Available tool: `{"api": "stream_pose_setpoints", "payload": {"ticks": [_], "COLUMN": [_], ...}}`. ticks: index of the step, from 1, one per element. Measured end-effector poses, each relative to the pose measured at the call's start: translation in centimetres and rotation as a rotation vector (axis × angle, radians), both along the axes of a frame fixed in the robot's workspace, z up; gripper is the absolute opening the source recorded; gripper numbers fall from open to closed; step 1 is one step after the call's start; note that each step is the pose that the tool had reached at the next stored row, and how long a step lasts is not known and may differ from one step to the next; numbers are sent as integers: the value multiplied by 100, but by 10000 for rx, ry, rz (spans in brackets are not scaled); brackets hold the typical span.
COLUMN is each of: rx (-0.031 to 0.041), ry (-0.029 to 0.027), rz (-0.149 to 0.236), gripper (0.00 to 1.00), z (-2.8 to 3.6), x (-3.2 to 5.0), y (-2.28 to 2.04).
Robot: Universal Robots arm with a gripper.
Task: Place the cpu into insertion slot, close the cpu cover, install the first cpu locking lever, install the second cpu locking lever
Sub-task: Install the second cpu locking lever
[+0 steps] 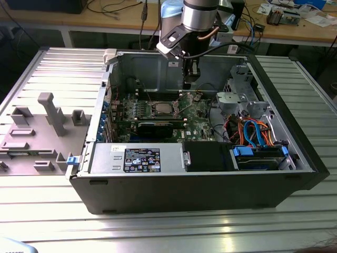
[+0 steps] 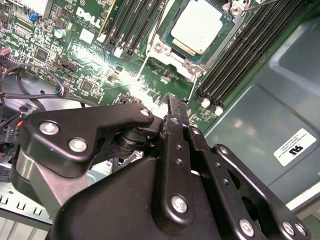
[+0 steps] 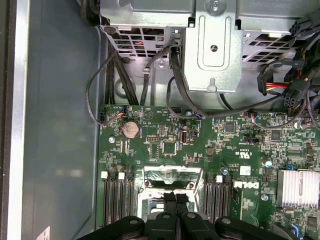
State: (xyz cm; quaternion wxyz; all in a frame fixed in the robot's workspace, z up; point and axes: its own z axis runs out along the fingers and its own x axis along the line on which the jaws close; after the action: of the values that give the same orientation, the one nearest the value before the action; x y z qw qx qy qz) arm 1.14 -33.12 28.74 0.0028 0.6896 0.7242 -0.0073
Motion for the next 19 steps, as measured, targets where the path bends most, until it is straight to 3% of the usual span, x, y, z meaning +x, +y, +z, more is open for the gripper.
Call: {"api": "stream_pose_setpoints", "payload": {"ticks": [19], "rx": [1], "ry": [0], "rz": [0], "gripper": [11], "z": [0], "x": [91], "y": [0]}}
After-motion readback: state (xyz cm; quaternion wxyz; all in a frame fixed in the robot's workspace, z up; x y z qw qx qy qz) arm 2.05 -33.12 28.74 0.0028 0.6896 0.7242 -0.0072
